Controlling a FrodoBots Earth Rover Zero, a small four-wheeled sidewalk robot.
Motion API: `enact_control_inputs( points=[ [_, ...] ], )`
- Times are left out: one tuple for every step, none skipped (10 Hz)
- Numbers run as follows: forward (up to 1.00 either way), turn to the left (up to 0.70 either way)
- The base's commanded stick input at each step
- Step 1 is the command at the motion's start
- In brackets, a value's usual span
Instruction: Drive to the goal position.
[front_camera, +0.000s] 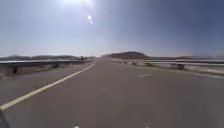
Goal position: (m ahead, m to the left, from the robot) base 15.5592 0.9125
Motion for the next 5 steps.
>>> enact_control_inputs(
  points=[
    [0.70,0.00],
    [0.75,0.00],
    [0.82,0.00],
    [1.00,0.00],
    [1.00,0.00]
  ],
)
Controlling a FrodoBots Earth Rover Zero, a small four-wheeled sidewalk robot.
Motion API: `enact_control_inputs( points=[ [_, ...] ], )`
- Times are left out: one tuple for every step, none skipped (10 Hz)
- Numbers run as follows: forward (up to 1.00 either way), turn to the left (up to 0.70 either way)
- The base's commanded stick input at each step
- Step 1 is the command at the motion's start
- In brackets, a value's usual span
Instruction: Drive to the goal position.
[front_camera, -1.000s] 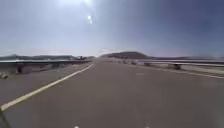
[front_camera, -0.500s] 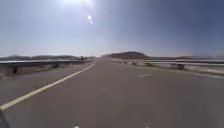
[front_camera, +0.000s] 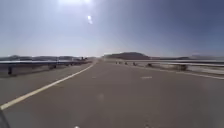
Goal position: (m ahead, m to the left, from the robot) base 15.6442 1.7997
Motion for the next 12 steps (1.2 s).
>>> enact_control_inputs(
  points=[
    [1.00,0.00],
    [1.00,0.00],
    [1.00,0.27],
    [1.00,0.27],
    [1.00,0.27],
    [1.00,0.00],
    [1.00,0.00],
    [1.00,0.00],
    [1.00,0.00],
    [1.00,0.00],
    [1.00,0.00],
    [1.00,0.00]
  ],
)
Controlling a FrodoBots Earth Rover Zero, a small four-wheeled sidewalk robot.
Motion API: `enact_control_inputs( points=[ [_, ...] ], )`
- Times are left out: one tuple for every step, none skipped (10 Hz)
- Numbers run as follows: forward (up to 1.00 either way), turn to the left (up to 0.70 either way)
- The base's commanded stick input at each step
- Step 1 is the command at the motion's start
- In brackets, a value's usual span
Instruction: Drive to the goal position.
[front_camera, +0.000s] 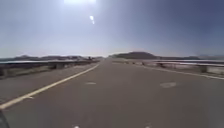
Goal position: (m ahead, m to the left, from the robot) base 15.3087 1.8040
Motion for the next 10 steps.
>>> enact_control_inputs(
  points=[
    [1.00,0.00],
    [1.00,0.00],
    [1.00,0.00],
    [1.00,0.00],
    [1.00,0.00],
    [1.00,0.00],
    [1.00,0.00],
    [1.00,0.00],
    [1.00,0.00],
    [1.00,0.00]
  ],
)
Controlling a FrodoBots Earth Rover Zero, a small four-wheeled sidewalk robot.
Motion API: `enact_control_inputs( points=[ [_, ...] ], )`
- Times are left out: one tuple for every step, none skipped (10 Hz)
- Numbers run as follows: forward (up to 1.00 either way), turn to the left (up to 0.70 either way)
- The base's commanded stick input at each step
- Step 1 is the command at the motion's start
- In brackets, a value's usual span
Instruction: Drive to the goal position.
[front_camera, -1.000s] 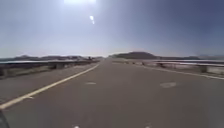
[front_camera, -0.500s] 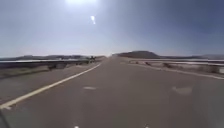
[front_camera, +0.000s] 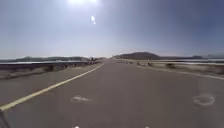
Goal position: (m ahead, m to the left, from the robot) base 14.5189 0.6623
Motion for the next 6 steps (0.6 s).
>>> enact_control_inputs(
  points=[
    [1.00,0.00],
    [1.00,0.00],
    [1.00,0.00],
    [1.00,0.00],
    [1.00,0.00],
    [1.00,0.00]
  ],
)
